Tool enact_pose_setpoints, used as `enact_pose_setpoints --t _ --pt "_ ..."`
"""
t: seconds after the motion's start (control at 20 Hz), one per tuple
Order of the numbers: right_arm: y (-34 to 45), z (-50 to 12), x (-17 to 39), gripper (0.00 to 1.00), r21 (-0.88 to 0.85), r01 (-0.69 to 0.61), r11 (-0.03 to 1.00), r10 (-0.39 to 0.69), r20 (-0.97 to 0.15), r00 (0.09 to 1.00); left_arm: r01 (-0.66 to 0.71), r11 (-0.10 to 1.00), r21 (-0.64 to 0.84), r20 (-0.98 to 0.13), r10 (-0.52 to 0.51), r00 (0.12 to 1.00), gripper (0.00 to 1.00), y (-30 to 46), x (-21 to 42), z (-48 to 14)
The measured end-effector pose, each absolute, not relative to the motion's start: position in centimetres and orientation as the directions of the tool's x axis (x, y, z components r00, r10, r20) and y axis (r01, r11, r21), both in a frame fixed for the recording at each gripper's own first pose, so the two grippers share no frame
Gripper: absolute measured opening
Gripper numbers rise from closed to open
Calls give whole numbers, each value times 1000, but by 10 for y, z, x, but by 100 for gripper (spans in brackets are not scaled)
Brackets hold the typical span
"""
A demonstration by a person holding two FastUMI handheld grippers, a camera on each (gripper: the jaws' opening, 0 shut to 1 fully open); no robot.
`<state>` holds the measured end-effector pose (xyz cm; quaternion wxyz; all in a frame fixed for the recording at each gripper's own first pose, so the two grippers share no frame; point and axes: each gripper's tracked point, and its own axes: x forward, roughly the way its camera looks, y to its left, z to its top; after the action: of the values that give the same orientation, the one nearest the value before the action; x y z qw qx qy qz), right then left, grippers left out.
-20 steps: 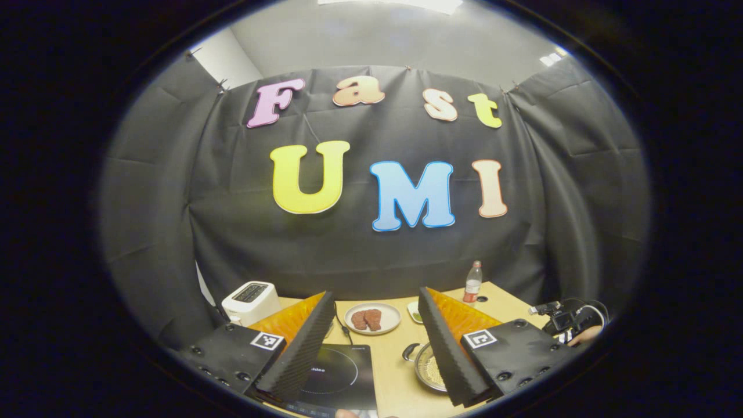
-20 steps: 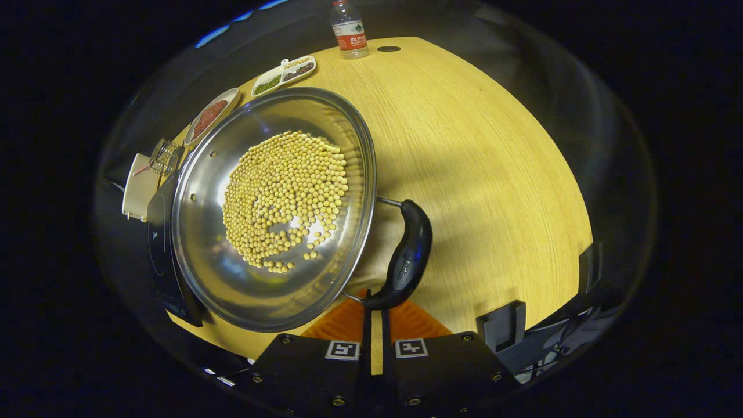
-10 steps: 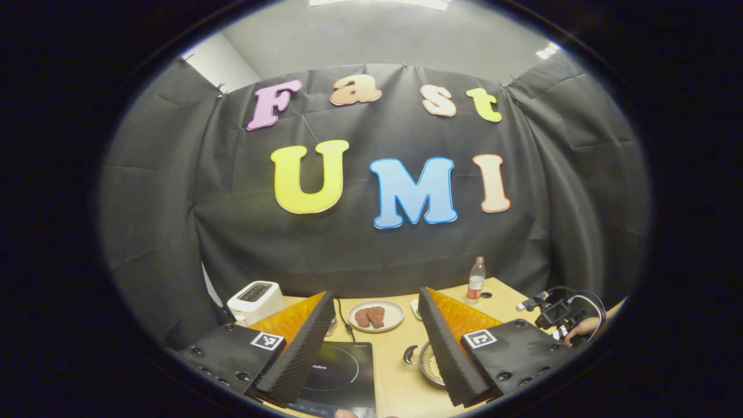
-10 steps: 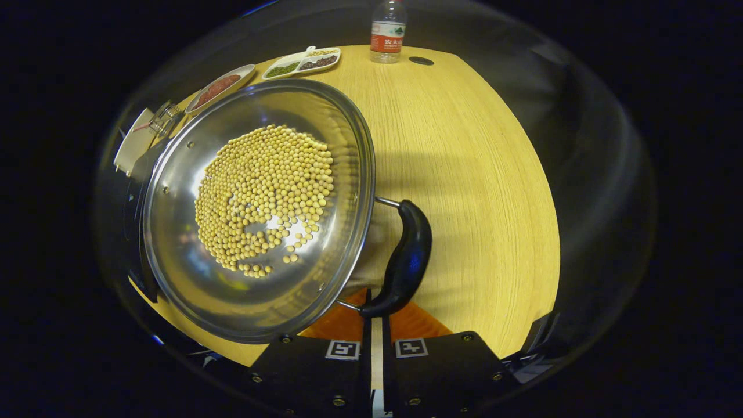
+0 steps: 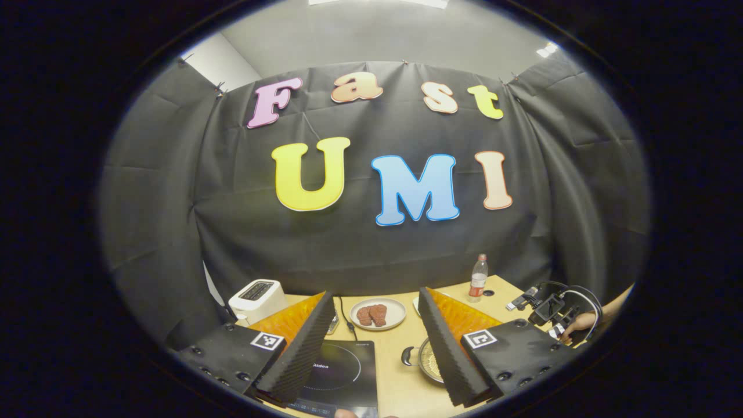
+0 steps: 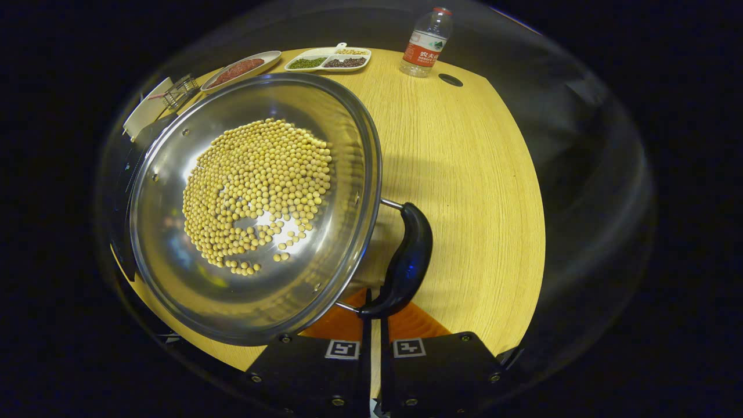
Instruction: First push the handle of the pot to place it horizontally, then grasp the pot with both hands and set it on the induction cooktop.
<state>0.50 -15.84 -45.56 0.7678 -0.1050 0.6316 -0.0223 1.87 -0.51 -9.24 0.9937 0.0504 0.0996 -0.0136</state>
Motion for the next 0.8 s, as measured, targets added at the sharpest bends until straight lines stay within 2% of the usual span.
enact_pose_setpoints --t 0.3,0.6,0.65,0.7,0.75,0.8 --pt "-160 -453 16 7 -207 -76 975 -187 -957 220 79 993 89 -210 -58 976 94 -5 25 -96" --pt "-146 -423 -4 7 -127 29 991 -131 -953 274 128 991 47 -242 -113 964 96 0 30 -111" --pt "-147 -420 -10 12 -133 36 991 -137 -948 288 142 989 38 -253 -128 959 97 -1 32 -116" --pt "-149 -411 -15 38 -144 42 989 -150 -939 310 161 987 28 -269 -148 952 99 -3 34 -121" --pt "-149 -406 -21 49 -154 47 987 -160 -929 333 183 983 18 -284 -170 944 94 -5 37 -129" --pt "-150 -398 -25 74 -164 56 985 -173 -917 359 207 978 7 -297 -196 934 94 -10 39 -135"
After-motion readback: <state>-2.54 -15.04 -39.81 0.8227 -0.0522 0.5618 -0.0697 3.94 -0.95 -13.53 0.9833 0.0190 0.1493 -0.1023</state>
